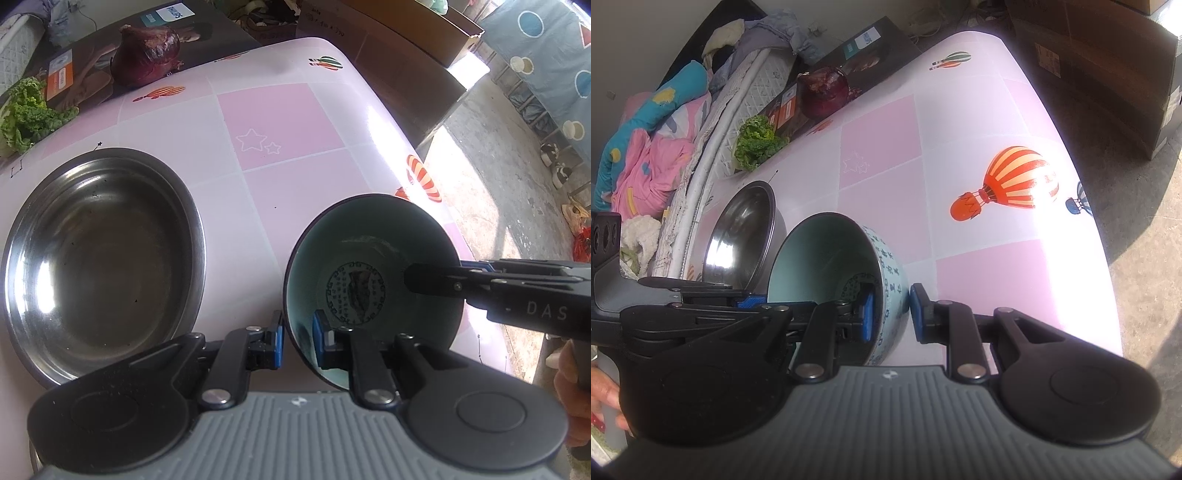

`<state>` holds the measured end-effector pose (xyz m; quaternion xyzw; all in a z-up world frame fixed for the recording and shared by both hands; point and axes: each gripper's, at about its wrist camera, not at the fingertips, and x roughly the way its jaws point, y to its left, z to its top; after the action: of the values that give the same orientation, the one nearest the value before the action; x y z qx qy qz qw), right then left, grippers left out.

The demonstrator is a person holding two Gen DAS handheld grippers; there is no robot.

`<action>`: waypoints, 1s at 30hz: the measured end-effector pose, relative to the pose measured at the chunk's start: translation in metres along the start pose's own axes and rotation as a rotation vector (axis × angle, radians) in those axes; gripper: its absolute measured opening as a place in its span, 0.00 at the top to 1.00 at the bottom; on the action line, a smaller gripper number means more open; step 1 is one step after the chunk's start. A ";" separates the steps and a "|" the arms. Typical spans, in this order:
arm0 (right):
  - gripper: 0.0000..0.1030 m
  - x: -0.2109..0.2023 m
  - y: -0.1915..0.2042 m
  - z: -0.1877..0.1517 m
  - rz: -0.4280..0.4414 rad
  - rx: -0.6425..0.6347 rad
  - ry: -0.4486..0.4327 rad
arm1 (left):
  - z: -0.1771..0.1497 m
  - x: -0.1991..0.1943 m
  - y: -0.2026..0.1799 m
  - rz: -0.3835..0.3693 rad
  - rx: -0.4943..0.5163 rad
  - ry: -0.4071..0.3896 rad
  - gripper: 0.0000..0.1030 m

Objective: Organize plates and bowls
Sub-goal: 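Carry the teal bowl with the right tool toward the stainless bowl held by the left tool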

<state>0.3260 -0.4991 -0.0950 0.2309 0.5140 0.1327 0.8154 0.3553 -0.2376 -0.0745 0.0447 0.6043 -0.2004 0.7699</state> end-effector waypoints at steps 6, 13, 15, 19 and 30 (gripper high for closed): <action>0.81 -0.010 0.004 0.002 -0.005 -0.006 -0.015 | 0.000 -0.010 -0.001 -0.001 0.003 -0.020 0.84; 0.81 -0.027 0.020 0.008 -0.004 -0.027 -0.042 | -0.002 -0.025 0.006 -0.014 -0.010 -0.044 0.84; 0.81 -0.031 0.027 0.010 -0.007 -0.037 -0.047 | -0.002 -0.030 0.009 -0.021 -0.019 -0.051 0.84; 0.81 -0.036 0.044 0.014 -0.012 -0.060 -0.053 | -0.004 -0.042 0.018 -0.038 -0.039 -0.072 0.84; 0.81 -0.035 0.100 0.026 -0.003 -0.127 -0.054 | -0.010 -0.078 0.058 -0.050 -0.105 -0.137 0.84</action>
<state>0.3359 -0.4348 -0.0072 0.1814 0.4828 0.1577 0.8421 0.3529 -0.1613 -0.0135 -0.0245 0.5607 -0.1900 0.8055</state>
